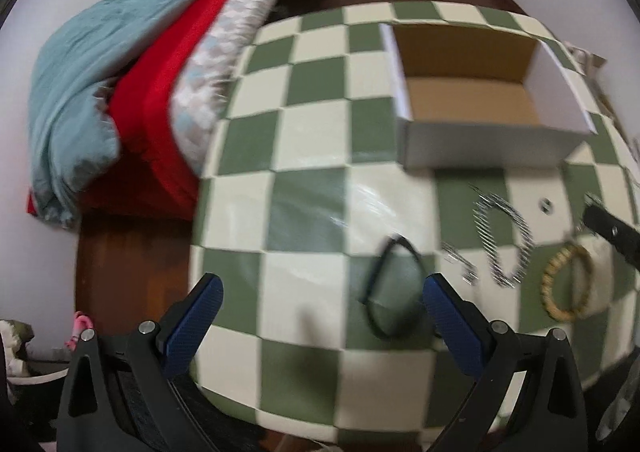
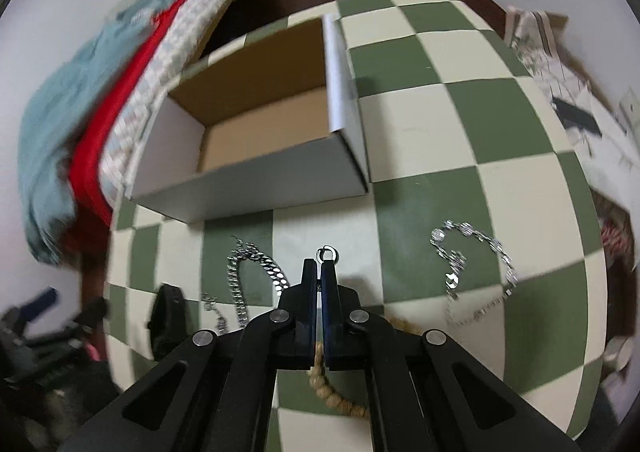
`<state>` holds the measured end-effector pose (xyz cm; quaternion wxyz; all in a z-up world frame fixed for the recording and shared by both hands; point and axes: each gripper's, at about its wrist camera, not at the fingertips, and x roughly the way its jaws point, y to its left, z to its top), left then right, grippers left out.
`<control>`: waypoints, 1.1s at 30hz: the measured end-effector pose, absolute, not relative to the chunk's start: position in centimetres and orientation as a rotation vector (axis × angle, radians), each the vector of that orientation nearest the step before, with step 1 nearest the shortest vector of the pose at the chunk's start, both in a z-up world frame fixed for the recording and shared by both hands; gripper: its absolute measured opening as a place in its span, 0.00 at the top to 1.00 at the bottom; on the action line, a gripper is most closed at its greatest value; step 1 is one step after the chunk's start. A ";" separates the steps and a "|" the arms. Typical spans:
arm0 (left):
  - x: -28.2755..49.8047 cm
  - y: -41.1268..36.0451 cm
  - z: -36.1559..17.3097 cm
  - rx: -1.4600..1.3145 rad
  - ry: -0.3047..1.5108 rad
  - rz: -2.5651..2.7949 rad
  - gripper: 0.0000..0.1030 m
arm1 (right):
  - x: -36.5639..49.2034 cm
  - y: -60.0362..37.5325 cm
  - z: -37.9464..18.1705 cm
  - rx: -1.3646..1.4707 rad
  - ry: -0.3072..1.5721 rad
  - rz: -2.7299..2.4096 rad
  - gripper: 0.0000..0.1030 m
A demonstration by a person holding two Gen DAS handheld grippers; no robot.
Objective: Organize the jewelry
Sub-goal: 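Move both grippers forward over the jewelry on the checkered table, then grasp the thin silver chain with the left gripper and lift it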
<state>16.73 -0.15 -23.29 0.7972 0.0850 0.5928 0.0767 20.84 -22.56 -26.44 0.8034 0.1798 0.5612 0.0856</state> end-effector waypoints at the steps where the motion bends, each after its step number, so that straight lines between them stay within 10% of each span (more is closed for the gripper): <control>1: 16.3 -0.7 -23.5 0.173 1.282 0.146 0.03 | 20.4 -23.1 -26.0 0.402 1.196 0.183 0.98; 20: 10.5 -6.4 -28.0 0.077 1.397 -0.042 0.23 | 11.8 -27.5 -26.5 0.494 1.231 0.112 0.98; 26: 10.0 -8.0 -29.1 0.115 1.418 -0.079 0.52 | 12.1 -28.1 -25.9 0.491 1.216 0.094 0.98; 30: 9.8 -8.4 -28.1 0.125 1.403 -0.119 0.93 | 12.3 -28.4 -25.7 0.492 1.209 0.080 0.98; 33: 9.7 -8.5 -27.4 0.138 1.399 -0.116 0.93 | 12.3 -28.5 -25.7 0.492 1.208 0.071 0.98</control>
